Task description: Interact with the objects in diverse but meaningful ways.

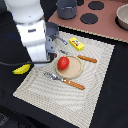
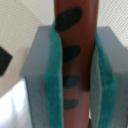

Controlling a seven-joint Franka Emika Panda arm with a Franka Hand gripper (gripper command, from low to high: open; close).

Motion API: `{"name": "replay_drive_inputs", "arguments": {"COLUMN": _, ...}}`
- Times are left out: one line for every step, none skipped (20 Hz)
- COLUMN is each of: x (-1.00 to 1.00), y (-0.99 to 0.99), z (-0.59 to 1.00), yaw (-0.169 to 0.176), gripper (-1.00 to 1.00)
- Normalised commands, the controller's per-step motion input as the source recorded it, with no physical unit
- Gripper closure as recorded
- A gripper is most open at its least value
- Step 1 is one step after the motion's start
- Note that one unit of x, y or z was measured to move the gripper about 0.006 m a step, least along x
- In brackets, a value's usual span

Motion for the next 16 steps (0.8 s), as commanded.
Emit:
{"name": "replay_drive_inputs", "arguments": {"x": 0.71, "y": -0.66, "z": 0.0, "yaw": 0.0, "gripper": 1.0}}
{"name": "replay_drive_inputs", "arguments": {"x": 0.71, "y": -0.66, "z": 0.0, "yaw": 0.0, "gripper": 1.0}}
{"name": "replay_drive_inputs", "arguments": {"x": 0.71, "y": -0.66, "z": 0.0, "yaw": 0.0, "gripper": 1.0}}
{"name": "replay_drive_inputs", "arguments": {"x": 0.7, "y": -0.67, "z": 0.0, "yaw": 0.0, "gripper": 1.0}}
{"name": "replay_drive_inputs", "arguments": {"x": 0.71, "y": -0.65, "z": 0.0, "yaw": -0.009, "gripper": 1.0}}
{"name": "replay_drive_inputs", "arguments": {"x": 0.73, "y": -0.62, "z": 0.0, "yaw": -0.014, "gripper": 1.0}}
{"name": "replay_drive_inputs", "arguments": {"x": 0.72, "y": -0.63, "z": 0.0, "yaw": -0.025, "gripper": 1.0}}
{"name": "replay_drive_inputs", "arguments": {"x": 0.71, "y": -0.62, "z": 0.0, "yaw": -0.033, "gripper": 1.0}}
{"name": "replay_drive_inputs", "arguments": {"x": 0.7, "y": -0.57, "z": 0.0, "yaw": -0.042, "gripper": 1.0}}
{"name": "replay_drive_inputs", "arguments": {"x": 0.63, "y": -0.47, "z": 0.0, "yaw": -0.055, "gripper": 1.0}}
{"name": "replay_drive_inputs", "arguments": {"x": 0.59, "y": -0.28, "z": 0.0, "yaw": -0.061, "gripper": 1.0}}
{"name": "replay_drive_inputs", "arguments": {"x": 0.55, "y": -0.22, "z": -0.06, "yaw": -0.059, "gripper": 1.0}}
{"name": "replay_drive_inputs", "arguments": {"x": 0.49, "y": -0.16, "z": -0.13, "yaw": -0.055, "gripper": 1.0}}
{"name": "replay_drive_inputs", "arguments": {"x": 0.39, "y": -0.14, "z": -0.19, "yaw": -0.048, "gripper": 1.0}}
{"name": "replay_drive_inputs", "arguments": {"x": 0.34, "y": -0.1, "z": -0.19, "yaw": -0.044, "gripper": 1.0}}
{"name": "replay_drive_inputs", "arguments": {"x": 0.29, "y": -0.01, "z": -0.15, "yaw": -0.038, "gripper": 1.0}}
